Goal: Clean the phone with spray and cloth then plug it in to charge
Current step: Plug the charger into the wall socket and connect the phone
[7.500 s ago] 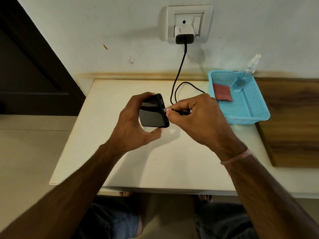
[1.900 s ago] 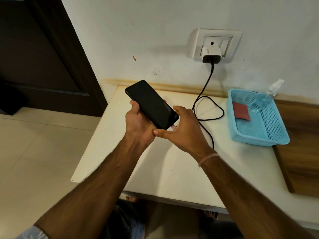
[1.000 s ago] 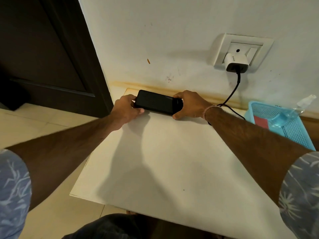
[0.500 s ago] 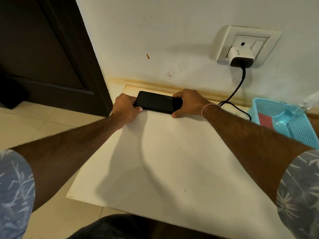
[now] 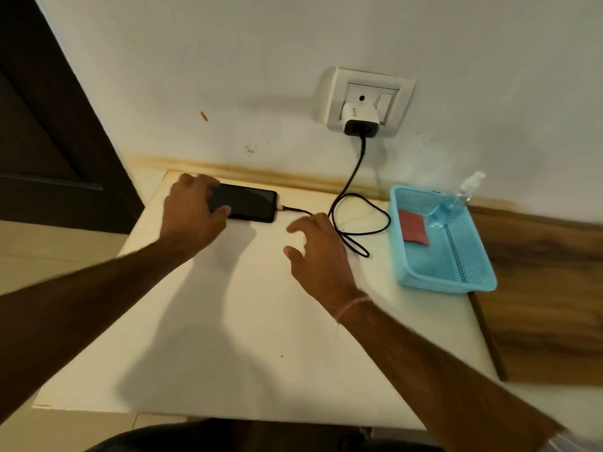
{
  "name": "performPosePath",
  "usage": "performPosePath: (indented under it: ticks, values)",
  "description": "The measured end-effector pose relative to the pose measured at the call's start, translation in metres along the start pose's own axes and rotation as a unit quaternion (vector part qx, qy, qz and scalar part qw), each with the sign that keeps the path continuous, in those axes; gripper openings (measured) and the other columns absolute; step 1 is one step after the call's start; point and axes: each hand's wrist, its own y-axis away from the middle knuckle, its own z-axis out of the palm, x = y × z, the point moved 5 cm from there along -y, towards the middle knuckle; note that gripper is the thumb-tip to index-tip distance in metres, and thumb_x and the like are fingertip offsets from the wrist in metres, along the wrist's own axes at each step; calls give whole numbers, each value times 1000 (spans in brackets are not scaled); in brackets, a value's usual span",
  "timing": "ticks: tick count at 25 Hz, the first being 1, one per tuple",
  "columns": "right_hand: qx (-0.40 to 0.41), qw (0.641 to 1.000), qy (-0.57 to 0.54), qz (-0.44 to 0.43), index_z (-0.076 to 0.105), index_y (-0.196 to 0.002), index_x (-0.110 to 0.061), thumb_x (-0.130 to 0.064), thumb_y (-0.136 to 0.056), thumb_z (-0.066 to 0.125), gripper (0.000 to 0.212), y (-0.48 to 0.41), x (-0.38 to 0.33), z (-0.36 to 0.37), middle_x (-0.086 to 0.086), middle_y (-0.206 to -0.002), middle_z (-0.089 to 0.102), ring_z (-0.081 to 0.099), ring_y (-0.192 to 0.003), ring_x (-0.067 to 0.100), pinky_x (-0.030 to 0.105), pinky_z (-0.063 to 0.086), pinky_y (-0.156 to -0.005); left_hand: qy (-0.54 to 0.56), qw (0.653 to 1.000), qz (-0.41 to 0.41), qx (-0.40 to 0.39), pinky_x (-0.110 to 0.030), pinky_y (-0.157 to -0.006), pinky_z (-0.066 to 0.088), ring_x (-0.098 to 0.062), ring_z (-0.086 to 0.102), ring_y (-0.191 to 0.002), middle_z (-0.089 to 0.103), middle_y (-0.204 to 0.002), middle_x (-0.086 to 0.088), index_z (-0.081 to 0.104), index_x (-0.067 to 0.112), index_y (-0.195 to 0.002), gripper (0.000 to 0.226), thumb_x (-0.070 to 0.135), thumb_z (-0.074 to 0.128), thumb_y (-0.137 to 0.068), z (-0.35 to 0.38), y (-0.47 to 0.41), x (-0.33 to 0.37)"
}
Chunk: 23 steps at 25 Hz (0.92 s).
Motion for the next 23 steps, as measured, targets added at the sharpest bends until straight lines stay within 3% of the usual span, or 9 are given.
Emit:
performPosePath:
  ticks: [3,5,7,10,14,16,18,21,23]
  values:
    - [26,995,22,97,53,-90,-25,-28,-84,71,19,24,33,-35,-12,-68,56,52,-60,2,28,47,-65,26,992,88,-91,-32,-92,44,-28,61,-108,64,-113,-7,70,17,-119,36,20,80,-84,29,5,49]
    - [37,983,19,181,49,-72,-24,-43,-87,64,28,25,55,-46,-12,-57,53,49,-56,2,28,42,-62,13,976,150,-155,-35,-102,43,-29,59,-117,64,-126,-9,67,17,-129,41,22,76,-90,50,8,79]
    - [40,963,-35,266,54,-68,-19,-53,-90,53,41,18,73,-47,-4,-64,61,59,-64,14,31,47,-60,-25,959,198,-199,-40,-111,40,-28,55,-128,63,-138,-8,63,20,-138,42,27,68,-96,69,11,99]
    - [39,928,-111,353,64,-86,-9,-50,-94,46,45,0,94,-41,10,-87,70,68,-82,30,47,57,-76,-73,954,193,-217,-44,-108,44,-30,55,-129,64,-138,-7,65,22,-138,36,28,58,-103,87,9,107]
    - [67,863,-231,443,64,-91,-5,-44,-96,43,44,-17,105,-32,9,-79,68,64,-60,20,29,57,-49,-102,960,177,-193,-42,-98,50,-34,58,-121,66,-131,-11,69,21,-133,33,27,54,-105,98,13,110]
    - [79,848,-247,462,63,-103,-3,-43,-95,44,46,-25,109,-29,10,-86,69,64,-62,21,26,54,-45,-123,957,191,-182,-42,-98,48,-34,56,-120,64,-130,-13,68,19,-133,33,26,53,-105,103,16,113]
    - [79,858,-233,452,63,-109,-1,-41,-96,42,47,-38,112,-27,14,-100,69,66,-70,26,32,59,-57,-140,955,193,-175,-43,-100,43,-34,53,-121,61,-130,-13,67,19,-135,34,26,51,-105,109,18,116]
    - [70,884,-191,422,63,-114,1,-40,-98,36,51,-60,112,-28,19,-112,67,65,-99,34,44,53,-89,-164,954,189,-164,-43,-102,40,-34,50,-122,58,-129,-13,65,19,-135,36,28,49,-104,114,19,120]
    - [66,896,-165,406,65,-111,1,-37,-99,34,50,-72,112,-28,19,-112,68,64,-105,34,43,49,-94,-181,953,186,-159,-43,-102,39,-34,49,-122,57,-129,-13,64,20,-137,39,30,48,-103,115,19,121]
